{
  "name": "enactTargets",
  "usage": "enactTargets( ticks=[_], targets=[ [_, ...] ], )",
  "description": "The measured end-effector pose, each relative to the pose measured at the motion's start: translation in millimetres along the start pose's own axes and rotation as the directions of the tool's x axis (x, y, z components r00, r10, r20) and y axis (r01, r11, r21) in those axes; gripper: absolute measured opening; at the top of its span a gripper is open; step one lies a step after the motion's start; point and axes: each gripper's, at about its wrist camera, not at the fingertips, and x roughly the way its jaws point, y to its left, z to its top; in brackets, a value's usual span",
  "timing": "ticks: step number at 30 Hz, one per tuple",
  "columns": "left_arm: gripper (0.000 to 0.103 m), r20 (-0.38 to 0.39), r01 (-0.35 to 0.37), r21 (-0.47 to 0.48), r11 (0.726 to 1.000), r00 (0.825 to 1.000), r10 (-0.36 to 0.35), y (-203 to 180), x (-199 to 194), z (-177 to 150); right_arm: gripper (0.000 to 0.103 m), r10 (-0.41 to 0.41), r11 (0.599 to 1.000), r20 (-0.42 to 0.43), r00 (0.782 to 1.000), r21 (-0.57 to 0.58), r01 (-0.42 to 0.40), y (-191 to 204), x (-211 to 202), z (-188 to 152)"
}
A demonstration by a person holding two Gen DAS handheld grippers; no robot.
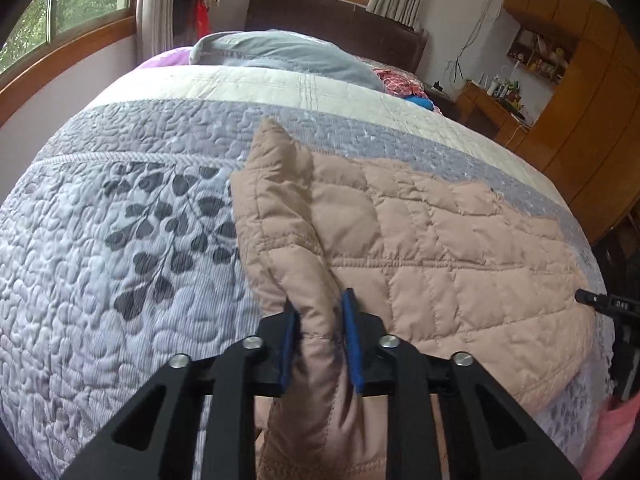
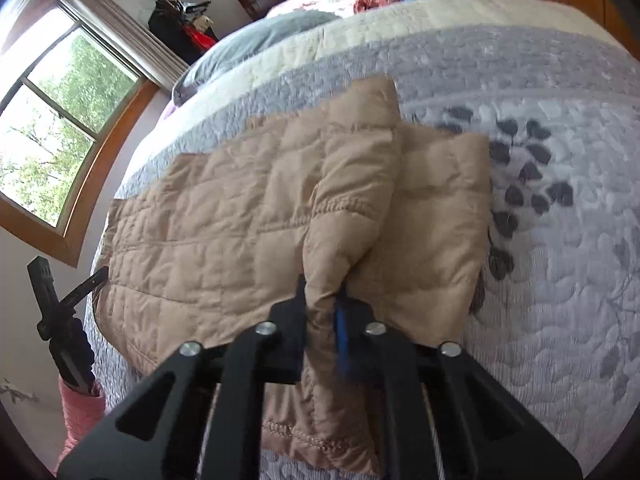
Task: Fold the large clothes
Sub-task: 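Lower the folded hem onto the coat and open both grippers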
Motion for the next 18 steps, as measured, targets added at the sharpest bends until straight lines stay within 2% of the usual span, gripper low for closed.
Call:
enactTargets(
  ticks=[4, 6, 8, 12, 14, 15, 17, 18],
  targets=[
    [0.016, 0.014, 0.015, -0.030, 0.999, 1.000, -0.015, 7, 6, 13, 0.007, -0.015, 0.999, 0.005, 1.000, 0.030, 0.015, -11, -3, -2],
    [0.017, -0.024, 0.008, -0.031, 0.999, 1.000, -0.009, 11, 22, 11, 0.008, -0.043, 0.998, -0.040, 0.998, 0.049, 0.045, -16, 11, -5],
    [0.019, -0.064, 0.010, -0.028, 1.000, 0.998, -0.012, 16, 42, 8, 0.010, -0.037, 0.997, -0.053, 0.998, 0.062, 0.040, -21, 28, -6],
    [0.022, -0.076, 0.030, -0.047, 0.998, 0.997, -0.033, 23, 50, 6, 0.009, -0.042, 0.997, -0.049, 0.998, 0.069, 0.046, -23, 30, -8],
    [0.023, -0.081, 0.019, -0.048, 0.999, 0.996, -0.023, 24, 45, 7, 0.013, -0.063, 0.996, -0.031, 0.997, 0.068, 0.065, -20, 22, -8],
    [0.024, -0.079, 0.005, -0.059, 0.998, 0.997, -0.009, 24, 37, 6, 0.020, -0.088, 0.994, -0.004, 0.996, 0.064, 0.088, -16, 10, -10],
    [0.025, -0.048, -0.019, -0.067, 0.998, 0.999, 0.015, 24, 18, 5, 0.023, -0.152, 0.988, 0.056, 0.987, 0.026, 0.151, -1, -10, -15],
    [0.025, -0.006, -0.048, -0.059, 0.997, 0.999, 0.048, 23, 2, 4, 0.023, -0.185, 0.983, 0.092, 0.978, 0.000, 0.186, 11, -25, -20]
  ],
)
